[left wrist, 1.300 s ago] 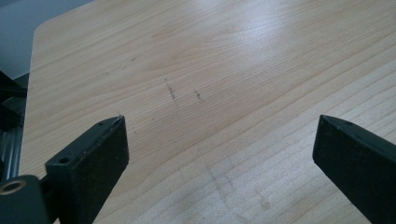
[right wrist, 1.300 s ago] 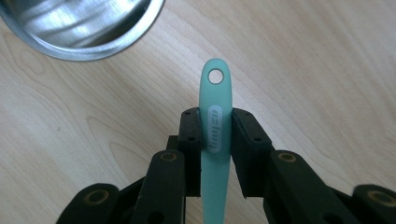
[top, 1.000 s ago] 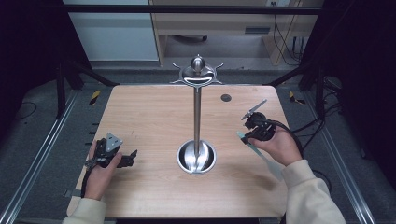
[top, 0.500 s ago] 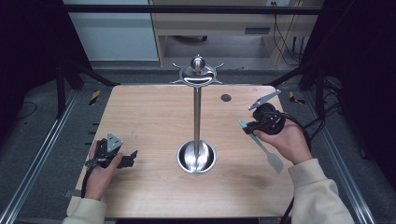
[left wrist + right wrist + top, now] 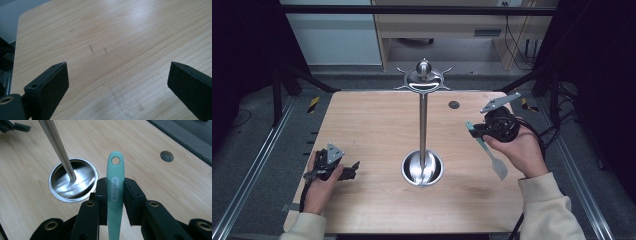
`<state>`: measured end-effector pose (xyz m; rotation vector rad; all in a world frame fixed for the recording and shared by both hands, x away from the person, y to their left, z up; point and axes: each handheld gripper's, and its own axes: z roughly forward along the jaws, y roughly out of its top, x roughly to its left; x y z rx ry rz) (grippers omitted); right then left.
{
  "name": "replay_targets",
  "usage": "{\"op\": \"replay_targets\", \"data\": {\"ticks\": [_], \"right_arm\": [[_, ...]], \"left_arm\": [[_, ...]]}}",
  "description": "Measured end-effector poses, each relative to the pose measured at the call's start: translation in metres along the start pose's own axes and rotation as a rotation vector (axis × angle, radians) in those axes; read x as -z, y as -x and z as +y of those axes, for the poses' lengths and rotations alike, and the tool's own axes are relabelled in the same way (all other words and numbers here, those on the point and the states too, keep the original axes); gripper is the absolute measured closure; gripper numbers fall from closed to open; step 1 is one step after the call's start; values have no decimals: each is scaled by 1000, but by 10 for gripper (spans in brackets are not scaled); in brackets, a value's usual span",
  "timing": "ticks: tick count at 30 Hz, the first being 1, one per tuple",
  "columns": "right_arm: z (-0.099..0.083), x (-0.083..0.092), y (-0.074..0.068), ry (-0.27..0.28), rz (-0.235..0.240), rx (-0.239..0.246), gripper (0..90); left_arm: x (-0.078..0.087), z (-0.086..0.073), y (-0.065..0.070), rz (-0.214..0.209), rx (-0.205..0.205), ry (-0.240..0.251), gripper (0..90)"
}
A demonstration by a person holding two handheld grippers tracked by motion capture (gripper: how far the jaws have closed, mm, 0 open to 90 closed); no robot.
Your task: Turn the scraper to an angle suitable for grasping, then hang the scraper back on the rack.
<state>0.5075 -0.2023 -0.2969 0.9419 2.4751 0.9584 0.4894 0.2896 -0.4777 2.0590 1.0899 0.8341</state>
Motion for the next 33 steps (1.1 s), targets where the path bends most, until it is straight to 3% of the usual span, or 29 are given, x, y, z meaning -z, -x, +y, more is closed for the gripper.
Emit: {"op": "replay_targets", "data": {"ticks": [9, 16, 19, 33], "right_arm": [[4, 13, -2, 80, -8, 7, 746], [8, 9, 1, 157, -5, -43, 746], [10, 6, 3, 157, -3, -40, 745], [11, 25, 5, 233, -23, -58, 745]], "left_arm": [[1, -3, -1, 5, 12, 8, 32], [0, -6, 1, 10, 10, -5, 33], [1, -5, 1, 10, 8, 2, 33], [2, -5, 0, 15, 9, 5, 32]]}}
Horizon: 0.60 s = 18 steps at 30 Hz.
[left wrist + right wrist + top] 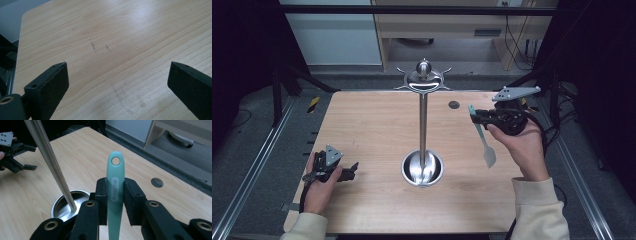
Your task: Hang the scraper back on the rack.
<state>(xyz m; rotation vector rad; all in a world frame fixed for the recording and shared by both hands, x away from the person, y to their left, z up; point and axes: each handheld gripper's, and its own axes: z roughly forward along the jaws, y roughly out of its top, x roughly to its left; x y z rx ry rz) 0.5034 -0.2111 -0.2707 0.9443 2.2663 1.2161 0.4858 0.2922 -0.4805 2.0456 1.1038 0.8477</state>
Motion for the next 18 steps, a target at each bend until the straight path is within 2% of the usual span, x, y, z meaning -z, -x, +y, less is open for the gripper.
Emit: {"op": "replay_targets", "data": {"ticks": [8, 13, 18], "right_arm": [[12, 4, -3, 50, 2, 3, 745], [5, -2, -10, 44, 1, 16, 745], [3, 2, -11, 85, 5, 13, 745]], "left_arm": [[2, 0, -1, 10, 0, 13, 33], [4, 2, -1, 10, -1, 24, 33], [4, 3, -1, 9, -4, 30, 33]]}}
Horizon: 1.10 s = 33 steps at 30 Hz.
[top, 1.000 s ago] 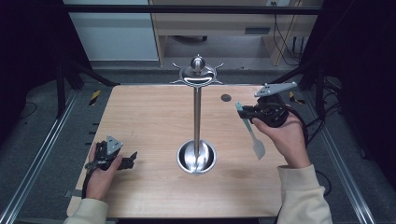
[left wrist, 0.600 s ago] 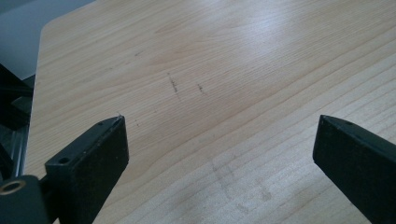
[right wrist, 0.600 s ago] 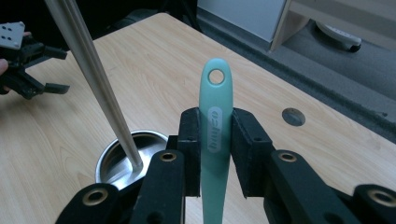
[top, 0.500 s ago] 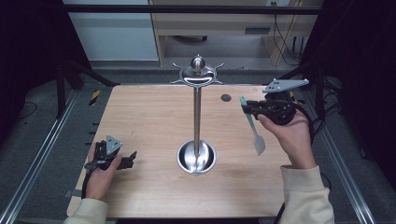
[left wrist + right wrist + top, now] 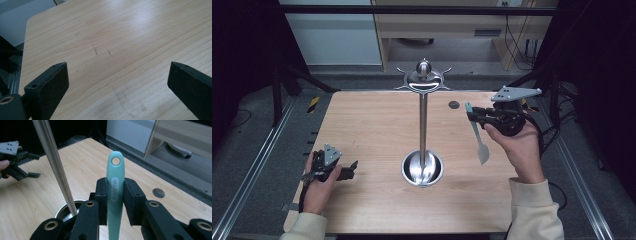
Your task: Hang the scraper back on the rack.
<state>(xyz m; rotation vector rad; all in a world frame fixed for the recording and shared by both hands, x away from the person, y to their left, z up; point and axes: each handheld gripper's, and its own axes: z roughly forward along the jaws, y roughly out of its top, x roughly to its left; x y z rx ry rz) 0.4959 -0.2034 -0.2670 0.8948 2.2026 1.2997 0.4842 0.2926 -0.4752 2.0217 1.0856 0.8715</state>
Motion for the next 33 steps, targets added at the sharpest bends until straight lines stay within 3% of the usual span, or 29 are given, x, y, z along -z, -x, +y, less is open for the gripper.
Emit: {"op": "replay_targets", "data": {"ticks": [4, 18, 33], "right_arm": [[4, 7, -4, 62, 18, -1, 745], [15, 19, -23, 162, 55, 47, 744], [24, 27, -34, 226, 95, 63, 744]], "left_arm": [[1, 0, -1, 1, 1, 3, 33], [0, 0, 0, 0, -1, -3, 33], [-1, 0, 2, -4, -12, -12, 33]]}}
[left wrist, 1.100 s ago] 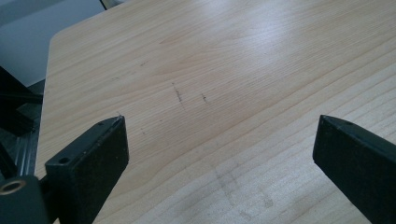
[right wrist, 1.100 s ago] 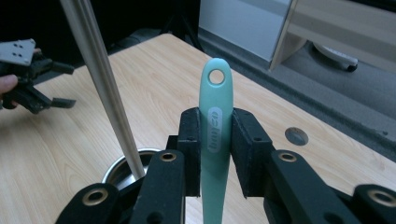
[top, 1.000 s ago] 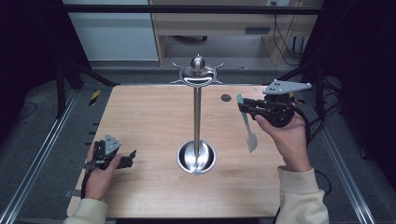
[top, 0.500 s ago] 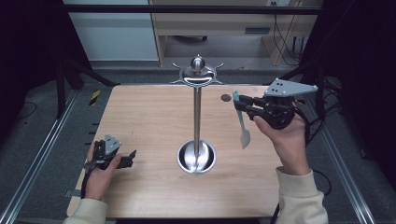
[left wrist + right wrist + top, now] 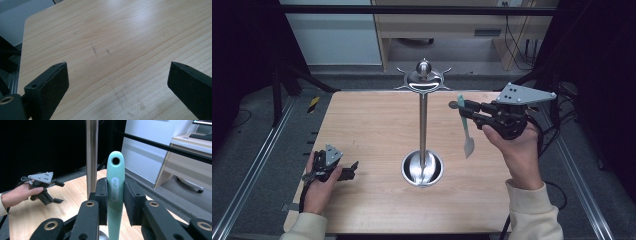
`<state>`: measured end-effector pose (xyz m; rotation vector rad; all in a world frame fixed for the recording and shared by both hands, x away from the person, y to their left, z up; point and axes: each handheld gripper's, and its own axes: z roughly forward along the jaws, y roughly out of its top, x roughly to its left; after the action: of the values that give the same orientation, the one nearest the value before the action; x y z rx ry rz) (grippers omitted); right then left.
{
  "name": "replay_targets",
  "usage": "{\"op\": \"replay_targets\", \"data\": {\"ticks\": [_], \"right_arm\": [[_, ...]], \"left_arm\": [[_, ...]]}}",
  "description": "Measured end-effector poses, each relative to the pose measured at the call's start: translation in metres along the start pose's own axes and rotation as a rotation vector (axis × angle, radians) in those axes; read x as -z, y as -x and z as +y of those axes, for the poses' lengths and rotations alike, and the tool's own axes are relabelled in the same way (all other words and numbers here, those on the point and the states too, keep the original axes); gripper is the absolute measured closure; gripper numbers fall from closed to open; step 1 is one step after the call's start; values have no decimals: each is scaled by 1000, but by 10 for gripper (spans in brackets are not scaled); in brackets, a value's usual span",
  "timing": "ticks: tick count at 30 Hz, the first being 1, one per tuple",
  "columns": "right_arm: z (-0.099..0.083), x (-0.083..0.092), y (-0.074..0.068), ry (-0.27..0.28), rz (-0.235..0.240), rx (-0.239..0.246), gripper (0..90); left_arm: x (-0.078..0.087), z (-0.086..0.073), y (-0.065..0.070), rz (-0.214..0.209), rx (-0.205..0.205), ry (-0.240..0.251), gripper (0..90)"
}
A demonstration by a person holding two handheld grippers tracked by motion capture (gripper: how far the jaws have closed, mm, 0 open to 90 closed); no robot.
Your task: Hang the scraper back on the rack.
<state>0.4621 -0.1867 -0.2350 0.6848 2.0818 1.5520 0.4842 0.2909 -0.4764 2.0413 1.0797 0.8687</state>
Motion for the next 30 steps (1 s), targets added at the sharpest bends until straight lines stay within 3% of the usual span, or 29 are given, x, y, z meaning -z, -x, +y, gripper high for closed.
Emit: {"op": "replay_targets", "data": {"ticks": [8, 17, 30], "right_arm": [[3, 7, 3, 27, 32, -25, 744], [18, 11, 0, 46, 61, -2, 744], [28, 12, -1, 44, 97, -5, 744]], "left_arm": [[-1, 1, 3, -4, -15, -4, 33], [0, 2, 3, -5, -18, 1, 33], [0, 3, 3, -12, -25, -2, 33]]}}
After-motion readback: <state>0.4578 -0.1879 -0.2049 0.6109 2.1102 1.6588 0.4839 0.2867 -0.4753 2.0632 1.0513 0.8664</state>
